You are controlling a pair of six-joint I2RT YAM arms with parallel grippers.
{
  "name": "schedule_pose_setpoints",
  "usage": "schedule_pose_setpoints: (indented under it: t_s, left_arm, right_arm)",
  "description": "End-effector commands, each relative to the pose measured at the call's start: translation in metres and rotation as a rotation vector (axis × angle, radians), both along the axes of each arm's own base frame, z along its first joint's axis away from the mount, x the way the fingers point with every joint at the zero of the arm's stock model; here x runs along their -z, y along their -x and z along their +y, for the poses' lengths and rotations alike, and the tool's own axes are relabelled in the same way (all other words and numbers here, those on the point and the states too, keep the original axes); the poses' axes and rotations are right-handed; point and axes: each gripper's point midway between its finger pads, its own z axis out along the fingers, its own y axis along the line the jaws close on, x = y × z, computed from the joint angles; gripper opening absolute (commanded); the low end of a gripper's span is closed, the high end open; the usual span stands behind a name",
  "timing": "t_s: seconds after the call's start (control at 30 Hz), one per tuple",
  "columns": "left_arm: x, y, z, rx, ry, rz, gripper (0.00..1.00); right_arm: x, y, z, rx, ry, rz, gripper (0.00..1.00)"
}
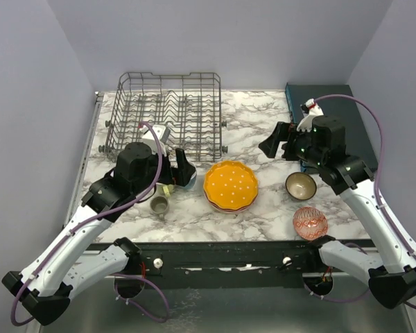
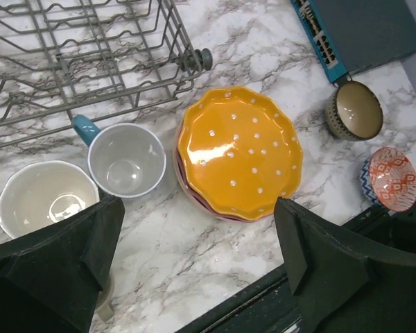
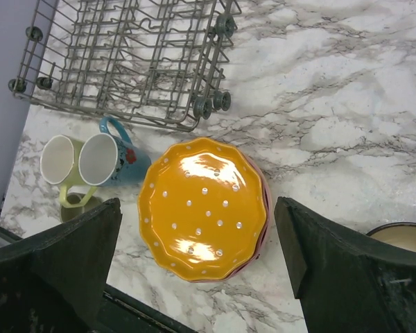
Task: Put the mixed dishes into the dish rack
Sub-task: Pick up the cup at the center of the board.
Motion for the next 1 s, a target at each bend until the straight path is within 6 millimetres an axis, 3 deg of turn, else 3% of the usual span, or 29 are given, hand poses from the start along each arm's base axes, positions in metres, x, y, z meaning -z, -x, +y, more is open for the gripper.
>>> schedule_pose_setpoints:
  t_s: [0.0, 0.23, 0.37, 0.57, 0.97]
  left_arm:
    - [0.018, -0.004, 0.013, -0.073, -0.043, 0.009, 0.99]
    - [0.035, -0.008, 0.021, -0.119, -0.058, -0.001, 0.99]
    - [0.037, -0.009, 0.026, -0.138, -0.059, -0.017, 0.99]
    - [0.036, -0.008, 0.041, -0.193, -0.070, -0.057, 0.99]
    - [0.024, -0.011, 0.071, -0.343, -0.073, -0.124, 0.99]
  right_arm:
    - [-0.011, -0.002, -0.006, 0.047, 0.007, 0.004, 1.00]
    - [0.001, -0.006, -0.008, 0.047, 0.058, 0.048, 1.00]
    - [0.001, -0.002, 0.001, -0.034, 0.047, 0.011, 1.00]
    - [-0.006, 0.003, 0.011, -0.126, 0.045, -0.040, 1.00]
    - [0.004, -0.006, 0.027, -0.202, 0.055, 0.040, 0.94]
